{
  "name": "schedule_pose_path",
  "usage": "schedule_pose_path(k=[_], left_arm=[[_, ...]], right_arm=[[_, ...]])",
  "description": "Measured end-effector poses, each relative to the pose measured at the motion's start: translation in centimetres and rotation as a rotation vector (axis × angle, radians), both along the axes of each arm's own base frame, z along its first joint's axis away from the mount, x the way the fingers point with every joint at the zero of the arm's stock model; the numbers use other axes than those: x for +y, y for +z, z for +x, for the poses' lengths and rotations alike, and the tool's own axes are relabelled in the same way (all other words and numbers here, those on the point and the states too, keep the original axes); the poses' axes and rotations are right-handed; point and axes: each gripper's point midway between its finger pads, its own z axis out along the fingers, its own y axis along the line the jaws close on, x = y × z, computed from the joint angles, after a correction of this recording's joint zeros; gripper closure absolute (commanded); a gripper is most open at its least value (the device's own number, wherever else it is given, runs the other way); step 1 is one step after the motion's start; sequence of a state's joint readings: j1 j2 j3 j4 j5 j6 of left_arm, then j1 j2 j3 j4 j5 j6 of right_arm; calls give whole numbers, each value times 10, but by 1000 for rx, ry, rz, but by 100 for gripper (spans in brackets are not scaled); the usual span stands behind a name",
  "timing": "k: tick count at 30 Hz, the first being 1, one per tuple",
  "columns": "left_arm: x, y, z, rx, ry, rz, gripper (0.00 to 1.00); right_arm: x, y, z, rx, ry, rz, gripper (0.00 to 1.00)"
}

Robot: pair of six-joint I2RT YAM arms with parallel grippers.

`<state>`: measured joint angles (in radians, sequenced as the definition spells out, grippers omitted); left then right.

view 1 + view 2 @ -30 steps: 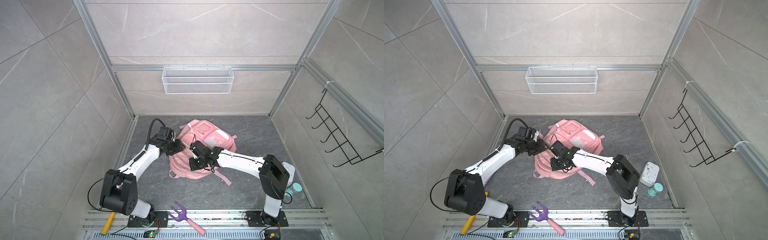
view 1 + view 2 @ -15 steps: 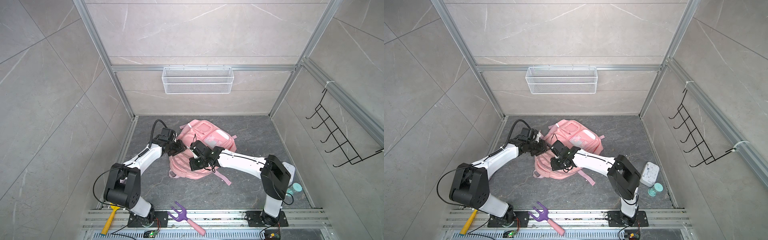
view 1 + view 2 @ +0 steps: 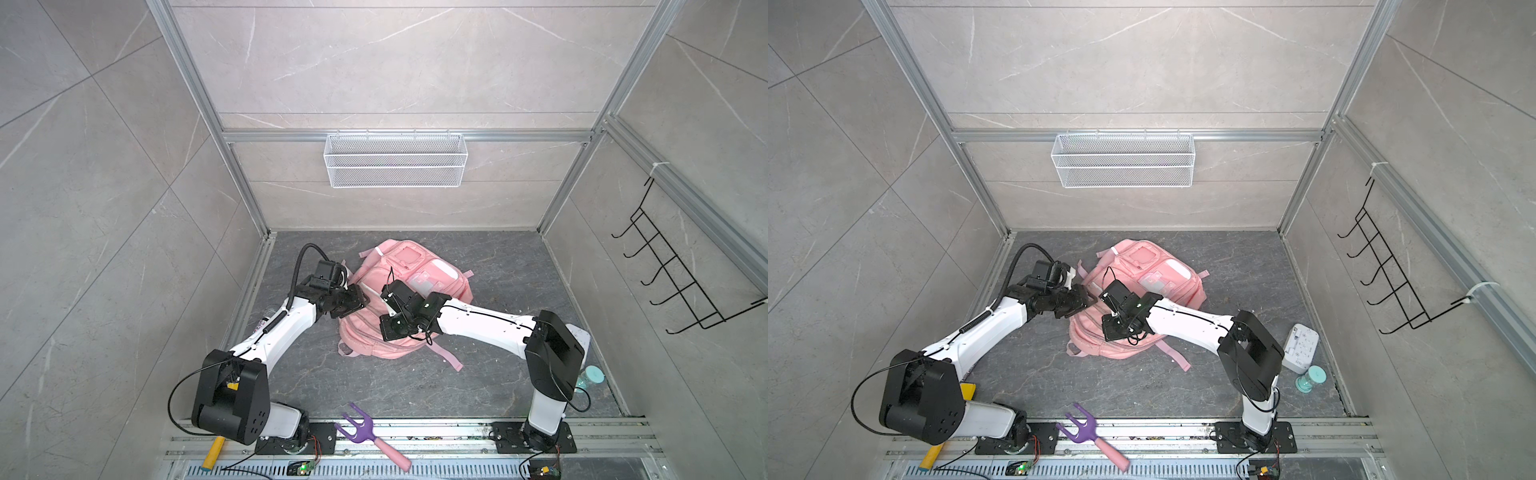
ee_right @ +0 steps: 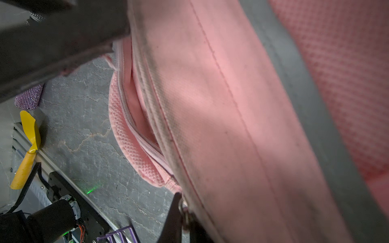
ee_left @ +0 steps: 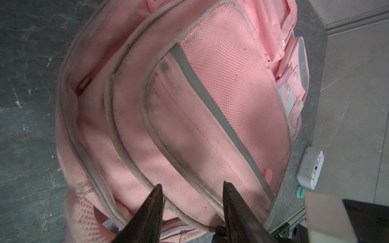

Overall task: Pack books, pencil case, and school supplies into a backpack
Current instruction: Zip the student bag at the center of the table.

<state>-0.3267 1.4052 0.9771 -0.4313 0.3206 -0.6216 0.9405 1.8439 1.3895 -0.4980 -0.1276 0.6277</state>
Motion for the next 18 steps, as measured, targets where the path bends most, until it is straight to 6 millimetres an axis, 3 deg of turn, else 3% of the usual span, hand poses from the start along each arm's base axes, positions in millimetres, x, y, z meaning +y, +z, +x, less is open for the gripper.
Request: schedule_pose_path(k=[5, 14, 18], left_arm=[[2, -11, -7, 33, 13, -3, 51], [-8, -24, 8, 51, 27, -40, 52], [-11, -25, 18, 49, 32, -45, 72]], right_arm=[[0, 0, 0, 1, 0, 0, 100], [0, 5, 0, -7, 0, 8, 100], [-4, 4, -2, -8, -3, 3, 100]])
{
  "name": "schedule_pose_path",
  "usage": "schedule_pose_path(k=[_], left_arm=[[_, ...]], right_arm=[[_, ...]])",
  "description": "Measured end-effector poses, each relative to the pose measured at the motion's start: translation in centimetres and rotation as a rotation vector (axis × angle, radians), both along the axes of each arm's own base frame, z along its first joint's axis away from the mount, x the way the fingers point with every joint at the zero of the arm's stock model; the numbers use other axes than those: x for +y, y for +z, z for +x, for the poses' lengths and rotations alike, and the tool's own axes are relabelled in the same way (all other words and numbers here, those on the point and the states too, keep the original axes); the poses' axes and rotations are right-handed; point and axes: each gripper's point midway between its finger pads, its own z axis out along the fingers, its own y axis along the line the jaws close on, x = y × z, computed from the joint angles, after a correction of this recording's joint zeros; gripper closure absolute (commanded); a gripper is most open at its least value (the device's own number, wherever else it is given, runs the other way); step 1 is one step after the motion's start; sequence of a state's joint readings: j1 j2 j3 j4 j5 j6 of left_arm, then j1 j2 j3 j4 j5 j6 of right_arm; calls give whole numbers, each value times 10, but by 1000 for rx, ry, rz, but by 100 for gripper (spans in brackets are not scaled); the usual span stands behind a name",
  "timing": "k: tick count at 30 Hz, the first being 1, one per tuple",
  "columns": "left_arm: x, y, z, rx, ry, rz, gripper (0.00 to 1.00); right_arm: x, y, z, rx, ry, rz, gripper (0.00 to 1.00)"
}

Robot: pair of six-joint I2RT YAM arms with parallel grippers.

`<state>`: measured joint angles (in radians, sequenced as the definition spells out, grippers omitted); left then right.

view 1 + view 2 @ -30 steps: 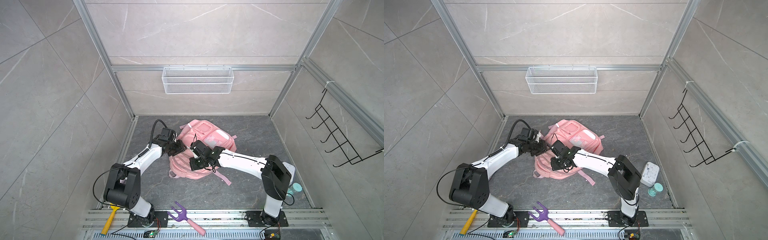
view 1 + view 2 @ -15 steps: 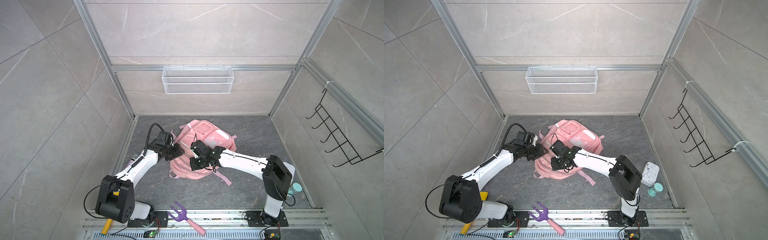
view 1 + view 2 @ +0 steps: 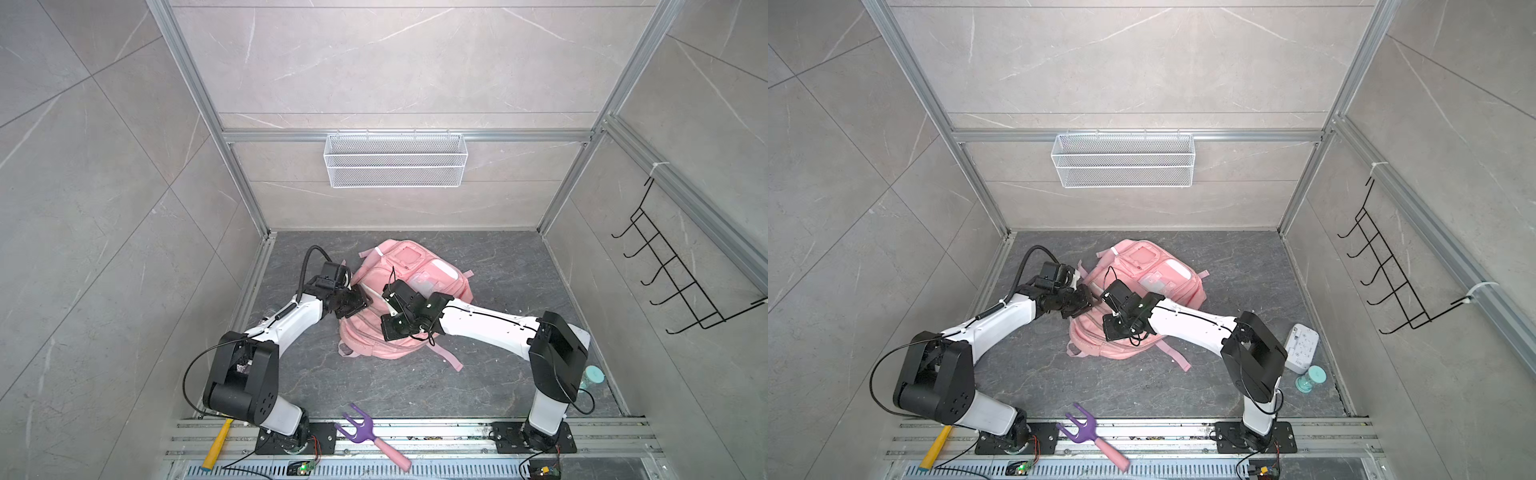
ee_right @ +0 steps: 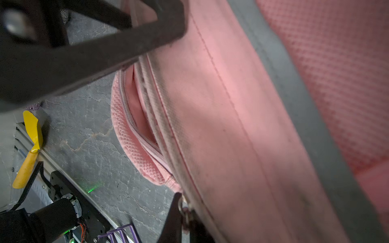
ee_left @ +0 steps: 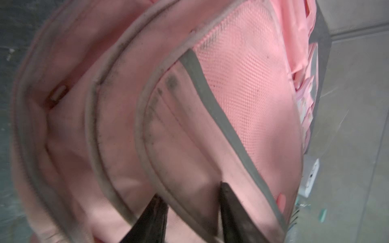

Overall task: Pack books, pencil case, and school supplies into a backpack
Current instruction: Zip the student bag at the center of the table.

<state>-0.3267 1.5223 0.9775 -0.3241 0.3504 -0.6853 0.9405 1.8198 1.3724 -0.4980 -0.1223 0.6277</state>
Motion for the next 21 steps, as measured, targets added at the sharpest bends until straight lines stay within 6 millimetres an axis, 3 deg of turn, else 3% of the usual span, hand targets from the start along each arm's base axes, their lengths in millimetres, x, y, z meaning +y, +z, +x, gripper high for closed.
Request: schedule_pose_path(k=[4, 9, 13, 18, 21], left_arm=[[-1, -1, 4, 11, 12, -4, 100], [0, 2, 6, 7, 15, 0, 100], [2, 4, 7, 4, 17, -3, 100], [2, 4, 7, 2, 9, -8, 100], [-2, 7, 6, 0, -5, -28, 100]], right_arm=[[-7, -1, -2, -10, -5, -15, 100], [-21, -1, -3, -35, -9, -37, 100], [-50, -2, -2, -33, -38, -53, 100], [-90, -7, 16, -26, -113, -65, 100], [-100, -9, 23, -9, -119, -50, 100]])
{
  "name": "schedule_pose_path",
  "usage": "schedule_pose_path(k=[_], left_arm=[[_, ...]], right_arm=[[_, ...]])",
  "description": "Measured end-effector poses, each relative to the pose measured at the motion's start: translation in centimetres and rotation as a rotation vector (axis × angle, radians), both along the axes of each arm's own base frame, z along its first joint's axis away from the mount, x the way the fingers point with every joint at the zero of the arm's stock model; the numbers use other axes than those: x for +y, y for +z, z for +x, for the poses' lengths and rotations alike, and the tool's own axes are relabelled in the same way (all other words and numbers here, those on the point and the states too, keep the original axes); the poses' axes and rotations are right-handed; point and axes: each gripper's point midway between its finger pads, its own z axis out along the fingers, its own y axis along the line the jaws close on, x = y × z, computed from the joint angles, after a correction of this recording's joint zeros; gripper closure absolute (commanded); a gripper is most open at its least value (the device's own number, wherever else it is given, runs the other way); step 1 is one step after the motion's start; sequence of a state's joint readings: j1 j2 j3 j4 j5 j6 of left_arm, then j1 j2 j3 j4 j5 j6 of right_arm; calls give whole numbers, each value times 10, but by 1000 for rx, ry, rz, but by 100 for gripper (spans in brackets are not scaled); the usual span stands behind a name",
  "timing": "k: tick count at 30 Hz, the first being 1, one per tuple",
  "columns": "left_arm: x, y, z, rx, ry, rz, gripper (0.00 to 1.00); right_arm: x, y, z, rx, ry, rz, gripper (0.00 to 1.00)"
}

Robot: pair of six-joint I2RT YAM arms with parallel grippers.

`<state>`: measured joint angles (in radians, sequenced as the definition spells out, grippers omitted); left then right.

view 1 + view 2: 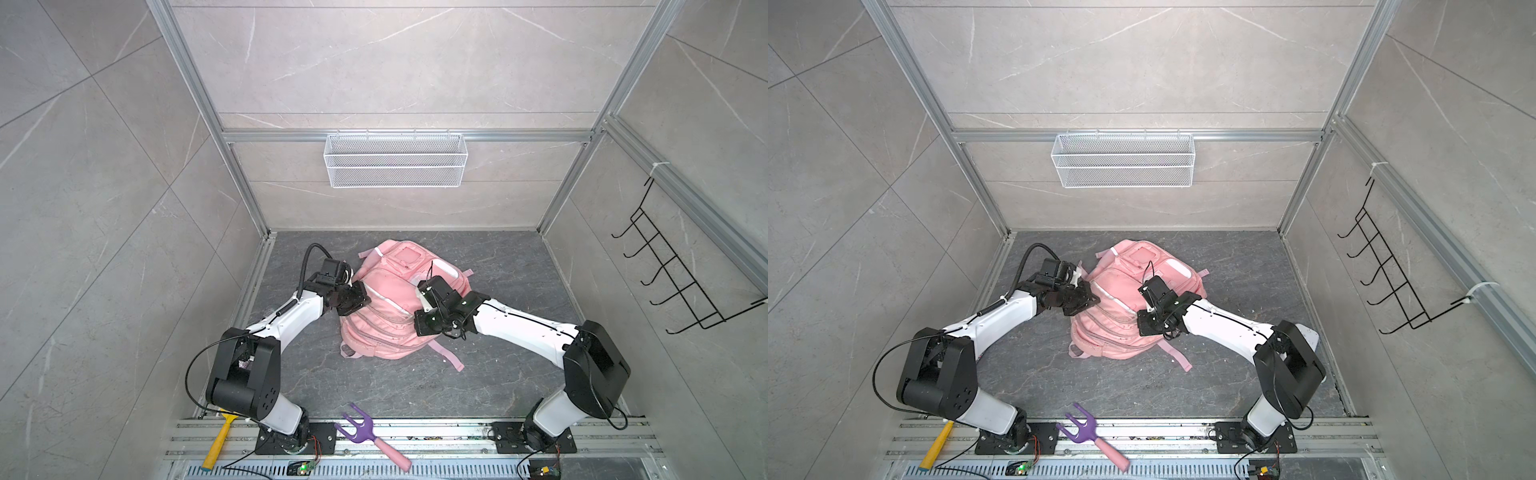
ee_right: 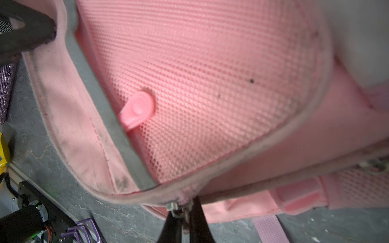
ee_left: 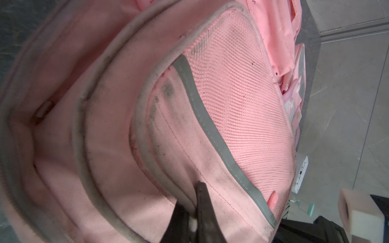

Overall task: Pack books, pencil case, and school supplies into a backpack
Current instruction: Zip the student bag at the center of the table.

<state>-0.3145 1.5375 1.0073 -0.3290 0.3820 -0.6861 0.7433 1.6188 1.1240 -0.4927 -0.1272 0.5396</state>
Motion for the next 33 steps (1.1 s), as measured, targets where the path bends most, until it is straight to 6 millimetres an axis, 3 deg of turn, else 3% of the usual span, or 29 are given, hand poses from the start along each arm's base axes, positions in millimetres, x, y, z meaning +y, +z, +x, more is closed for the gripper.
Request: schedule_pose_path(k=[9, 13, 21, 33], left_arm=[[-10, 0, -5, -26, -23, -12, 100], [-23, -3, -10, -47, -28, 15, 100], [-58, -14, -17, -72, -27, 39, 100], [-87, -15, -23, -137, -8, 44, 100]], right_arm=[[-8, -1, 6, 28, 12, 23, 100], [-16, -12, 12, 55, -10, -3, 100], [-47, -33, 34, 124, -105, -71, 100], [-76, -39, 72, 171, -152, -134, 97]])
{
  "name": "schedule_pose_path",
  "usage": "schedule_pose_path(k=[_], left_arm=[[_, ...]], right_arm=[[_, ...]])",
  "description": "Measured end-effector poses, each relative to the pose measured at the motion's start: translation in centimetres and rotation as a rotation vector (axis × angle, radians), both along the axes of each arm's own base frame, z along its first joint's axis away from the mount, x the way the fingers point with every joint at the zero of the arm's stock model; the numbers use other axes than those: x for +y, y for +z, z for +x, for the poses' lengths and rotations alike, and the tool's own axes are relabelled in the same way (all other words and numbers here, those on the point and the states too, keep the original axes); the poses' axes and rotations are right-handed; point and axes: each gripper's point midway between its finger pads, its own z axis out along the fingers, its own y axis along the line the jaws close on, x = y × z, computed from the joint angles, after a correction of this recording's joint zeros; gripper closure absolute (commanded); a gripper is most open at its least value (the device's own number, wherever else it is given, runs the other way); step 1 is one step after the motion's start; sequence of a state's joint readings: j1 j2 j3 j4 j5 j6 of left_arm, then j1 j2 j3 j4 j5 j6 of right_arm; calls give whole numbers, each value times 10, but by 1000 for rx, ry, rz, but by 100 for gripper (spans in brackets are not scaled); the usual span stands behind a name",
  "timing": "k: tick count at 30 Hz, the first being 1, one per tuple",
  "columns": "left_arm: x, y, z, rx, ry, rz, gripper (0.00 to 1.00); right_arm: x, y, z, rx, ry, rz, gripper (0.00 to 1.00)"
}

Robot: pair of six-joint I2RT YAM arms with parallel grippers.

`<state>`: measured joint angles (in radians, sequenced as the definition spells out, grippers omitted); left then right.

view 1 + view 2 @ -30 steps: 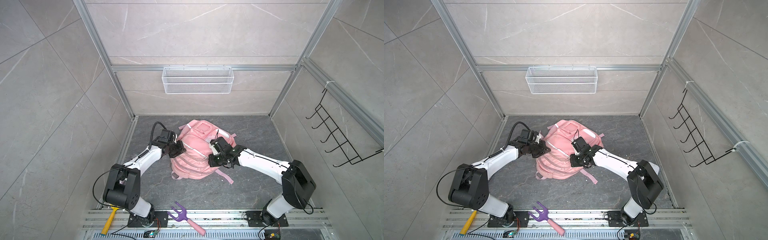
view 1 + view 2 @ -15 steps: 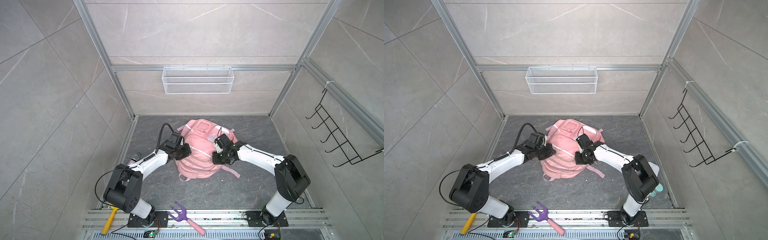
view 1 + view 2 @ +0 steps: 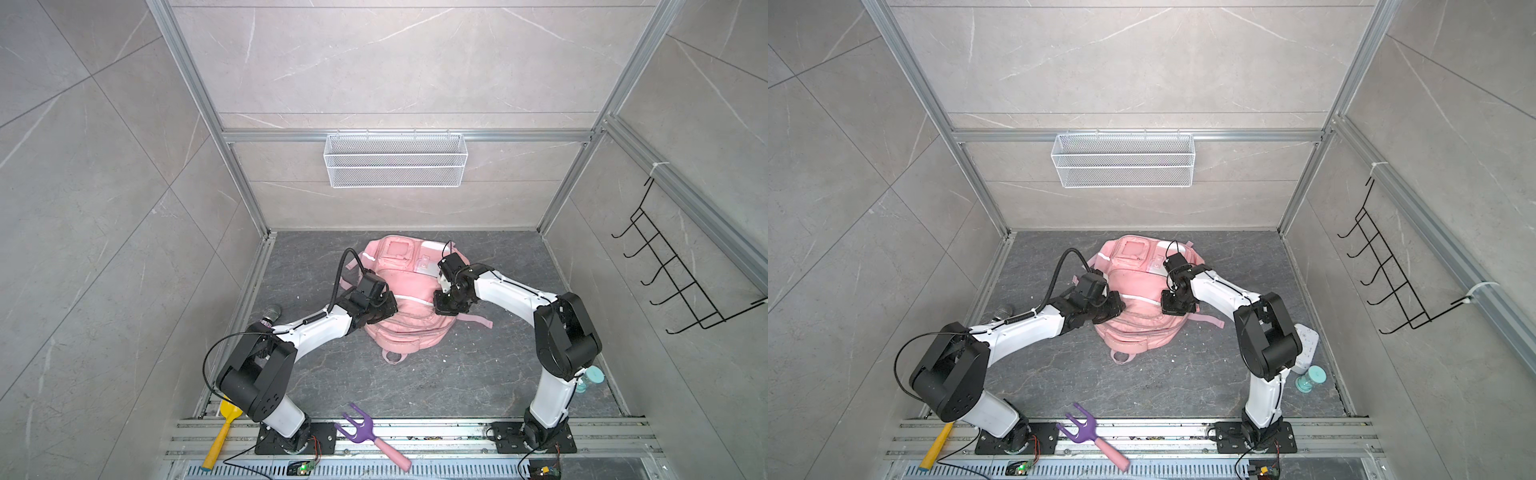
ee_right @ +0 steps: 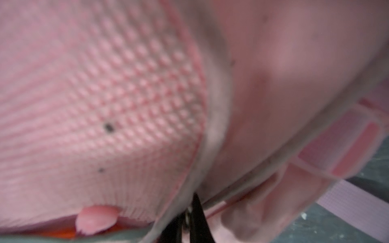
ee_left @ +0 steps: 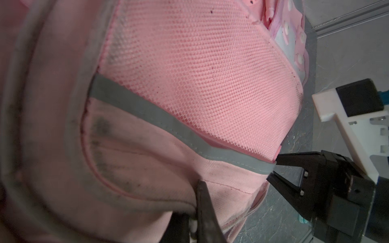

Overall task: Pack books, pencil case, and school supplies into a backpack
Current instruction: Zip the student bag at the center of the table.

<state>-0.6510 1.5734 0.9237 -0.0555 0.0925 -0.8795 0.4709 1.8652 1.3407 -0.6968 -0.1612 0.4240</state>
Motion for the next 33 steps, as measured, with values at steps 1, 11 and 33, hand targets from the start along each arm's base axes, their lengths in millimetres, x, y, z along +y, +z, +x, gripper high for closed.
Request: schedule_pose_path(k=[1, 11, 33], left_arm=[[-1, -1, -1, -3, 3, 1, 100], [-2, -6, -4, -5, 22, 5, 100], [-7, -19, -22, 13, 49, 50, 100]], right_arm=[[-1, 0, 2, 2, -1, -4, 96], [-13, -2, 10, -6, -4, -43, 67], [-25, -1, 57, -70, -68, -45, 57]])
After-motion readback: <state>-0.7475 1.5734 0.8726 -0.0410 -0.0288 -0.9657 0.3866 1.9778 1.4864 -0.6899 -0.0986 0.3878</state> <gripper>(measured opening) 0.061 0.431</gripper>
